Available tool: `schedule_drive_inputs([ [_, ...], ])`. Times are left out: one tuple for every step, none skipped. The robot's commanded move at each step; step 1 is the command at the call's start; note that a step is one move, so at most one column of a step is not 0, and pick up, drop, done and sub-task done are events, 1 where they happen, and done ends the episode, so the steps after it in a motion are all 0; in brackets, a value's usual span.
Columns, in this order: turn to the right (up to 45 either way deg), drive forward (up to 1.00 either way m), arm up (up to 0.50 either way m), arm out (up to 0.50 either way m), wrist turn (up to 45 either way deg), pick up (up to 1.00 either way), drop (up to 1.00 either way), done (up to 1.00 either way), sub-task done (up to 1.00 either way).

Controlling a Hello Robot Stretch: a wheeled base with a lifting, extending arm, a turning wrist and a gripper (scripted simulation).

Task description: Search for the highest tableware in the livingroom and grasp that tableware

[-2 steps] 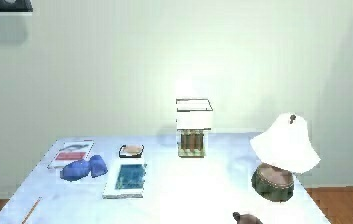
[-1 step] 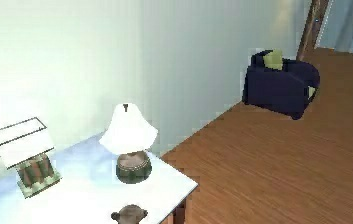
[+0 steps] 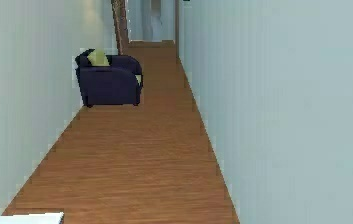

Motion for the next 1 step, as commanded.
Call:
schedule_drive_inputs([
  [27.0, 0.00, 0.00, 0.00, 0.0, 0.00, 0.00, 0.00, 0.00],
])
